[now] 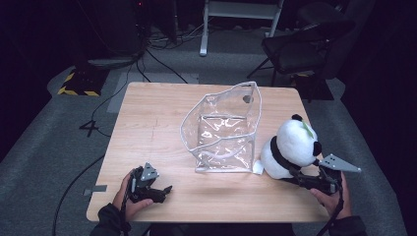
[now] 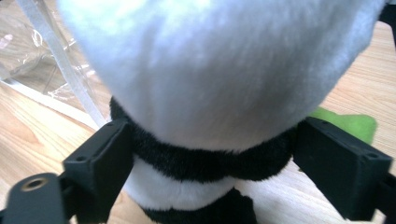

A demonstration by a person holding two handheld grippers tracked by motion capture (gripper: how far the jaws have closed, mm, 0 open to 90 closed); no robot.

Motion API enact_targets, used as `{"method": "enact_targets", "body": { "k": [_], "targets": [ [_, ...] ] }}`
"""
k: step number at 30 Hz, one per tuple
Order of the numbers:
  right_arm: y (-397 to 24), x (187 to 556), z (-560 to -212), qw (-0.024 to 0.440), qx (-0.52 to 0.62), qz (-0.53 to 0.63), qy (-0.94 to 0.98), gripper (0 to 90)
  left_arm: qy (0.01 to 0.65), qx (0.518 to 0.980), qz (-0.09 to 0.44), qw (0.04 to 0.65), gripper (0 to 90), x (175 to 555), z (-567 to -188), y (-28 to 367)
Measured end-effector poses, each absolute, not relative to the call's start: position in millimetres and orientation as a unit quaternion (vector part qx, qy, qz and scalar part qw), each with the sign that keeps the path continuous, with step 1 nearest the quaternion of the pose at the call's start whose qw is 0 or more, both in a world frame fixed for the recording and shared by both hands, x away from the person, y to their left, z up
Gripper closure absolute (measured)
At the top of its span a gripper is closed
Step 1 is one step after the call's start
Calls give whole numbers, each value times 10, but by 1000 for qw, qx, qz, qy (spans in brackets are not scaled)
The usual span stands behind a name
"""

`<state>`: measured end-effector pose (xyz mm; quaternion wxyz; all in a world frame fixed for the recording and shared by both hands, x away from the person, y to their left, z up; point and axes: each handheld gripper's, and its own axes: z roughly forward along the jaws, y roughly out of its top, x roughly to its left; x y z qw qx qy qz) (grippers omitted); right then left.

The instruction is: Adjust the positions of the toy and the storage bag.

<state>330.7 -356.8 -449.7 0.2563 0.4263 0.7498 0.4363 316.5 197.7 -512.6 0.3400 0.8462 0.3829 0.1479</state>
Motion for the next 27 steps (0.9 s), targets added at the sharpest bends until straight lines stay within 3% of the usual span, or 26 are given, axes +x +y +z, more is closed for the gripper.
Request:
{"method": "enact_targets", "body": {
  "k": [11, 27],
  "targets": [
    [-3685, 3016, -4160, 317, 418, 457, 718, 153, 387, 845, 148, 336, 91, 3178, -5127, 1973],
    [-3437, 3073, -3817, 341, 396, 474, 709, 154, 386, 847, 144, 337, 79, 3196, -5130, 1968]
  ]
}}
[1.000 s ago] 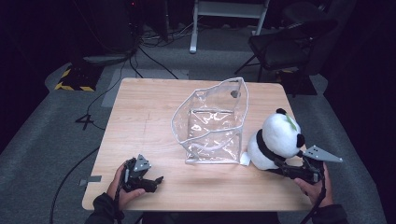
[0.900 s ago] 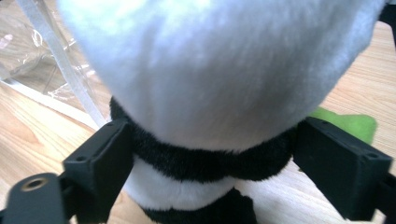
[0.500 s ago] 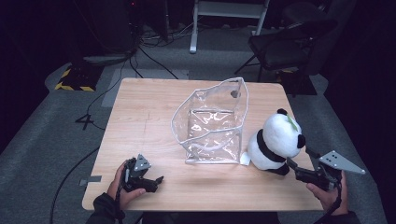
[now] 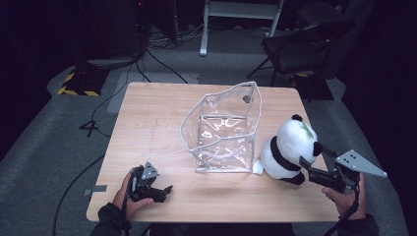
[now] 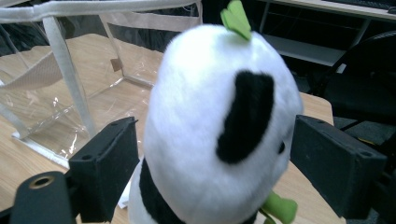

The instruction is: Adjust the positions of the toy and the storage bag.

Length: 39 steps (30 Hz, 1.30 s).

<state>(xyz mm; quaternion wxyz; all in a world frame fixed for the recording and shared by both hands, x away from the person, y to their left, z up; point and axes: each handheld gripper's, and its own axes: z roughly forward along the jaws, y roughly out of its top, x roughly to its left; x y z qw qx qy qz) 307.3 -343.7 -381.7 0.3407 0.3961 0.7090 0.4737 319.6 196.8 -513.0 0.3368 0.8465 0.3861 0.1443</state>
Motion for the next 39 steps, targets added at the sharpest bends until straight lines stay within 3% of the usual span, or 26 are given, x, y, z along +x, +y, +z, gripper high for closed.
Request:
{"method": "enact_targets", "body": {
  "k": [8, 10, 11, 18, 21, 23, 39],
  "targets": [
    [-3241, 3251, -3803, 362, 419, 448, 702, 147, 384, 847, 147, 336, 77, 3200, -5129, 1969],
    [-3243, 3337, -3845, 365, 426, 442, 700, 102, 384, 847, 147, 336, 76, 3200, -5129, 1969],
    [-3279, 3435, -3890, 341, 440, 450, 698, 75, 385, 848, 146, 335, 74, 3201, -5128, 1968],
    [-3355, 3610, -3940, 311, 437, 463, 705, 8, 388, 846, 143, 337, 71, 3202, -5132, 1961],
    [-3367, 3667, -3943, 299, 433, 461, 714, 41, 388, 846, 143, 336, 71, 3201, -5131, 1962],
    [-3363, 3662, -3954, 304, 412, 462, 724, 139, 386, 847, 144, 335, 71, 3203, -5130, 1964],
    [-3487, 3644, -3993, 310, 390, 478, 724, 362, 387, 846, 149, 334, 71, 3201, -5130, 1967]
  ]
}}
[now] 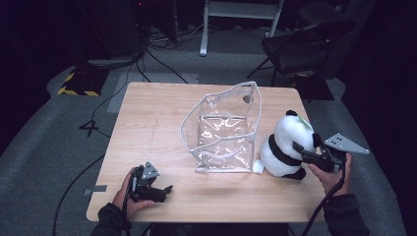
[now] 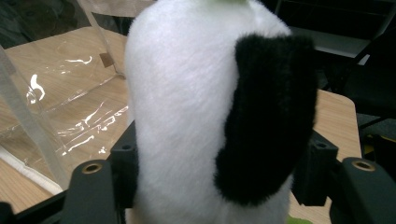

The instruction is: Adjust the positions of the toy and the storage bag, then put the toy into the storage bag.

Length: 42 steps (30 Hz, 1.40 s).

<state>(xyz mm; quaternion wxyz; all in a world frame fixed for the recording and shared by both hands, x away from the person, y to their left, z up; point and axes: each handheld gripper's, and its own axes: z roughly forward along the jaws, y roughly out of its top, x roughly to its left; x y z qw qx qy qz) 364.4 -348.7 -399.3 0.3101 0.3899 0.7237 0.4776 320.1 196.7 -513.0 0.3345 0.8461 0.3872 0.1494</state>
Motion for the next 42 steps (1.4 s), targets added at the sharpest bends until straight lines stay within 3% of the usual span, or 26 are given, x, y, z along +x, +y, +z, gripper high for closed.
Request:
{"method": "enact_targets", "body": {
  "k": [42],
  "targets": [
    [-3539, 3582, -4010, 318, 378, 490, 718, 388, 394, 844, 149, 333, 72, 3195, -5129, 1971]
  ]
}}
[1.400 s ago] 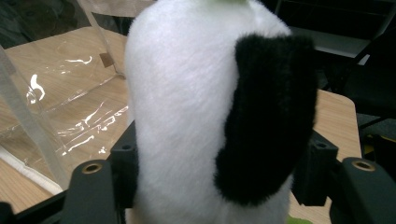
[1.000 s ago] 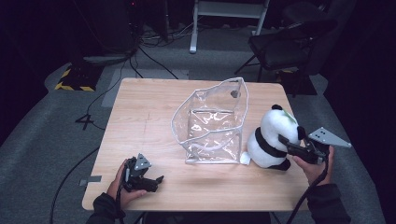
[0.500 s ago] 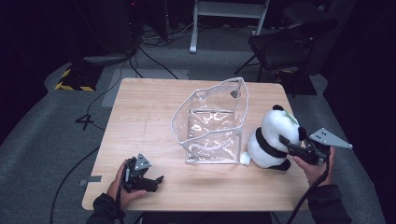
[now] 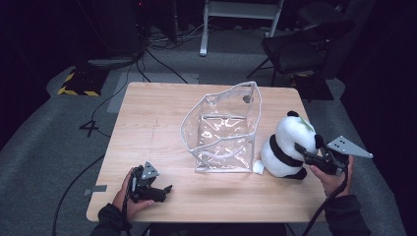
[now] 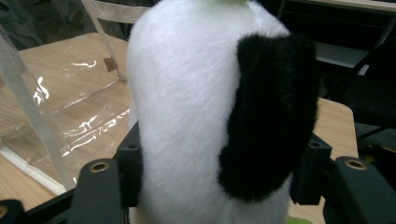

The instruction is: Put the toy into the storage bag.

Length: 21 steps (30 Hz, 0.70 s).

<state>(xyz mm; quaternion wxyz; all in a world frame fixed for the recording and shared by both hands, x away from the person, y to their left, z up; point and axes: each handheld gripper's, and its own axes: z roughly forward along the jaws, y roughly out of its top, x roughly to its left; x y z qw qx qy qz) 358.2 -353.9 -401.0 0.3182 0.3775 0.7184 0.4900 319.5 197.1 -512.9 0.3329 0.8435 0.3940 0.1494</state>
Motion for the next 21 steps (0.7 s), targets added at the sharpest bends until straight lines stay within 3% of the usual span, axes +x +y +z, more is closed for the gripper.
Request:
{"method": "enact_targets", "body": {
  "k": [21],
  "targets": [
    [-3493, 3661, -3896, 333, 366, 494, 715, 402, 399, 841, 150, 334, 72, 3198, -5131, 1964]
  ]
}}
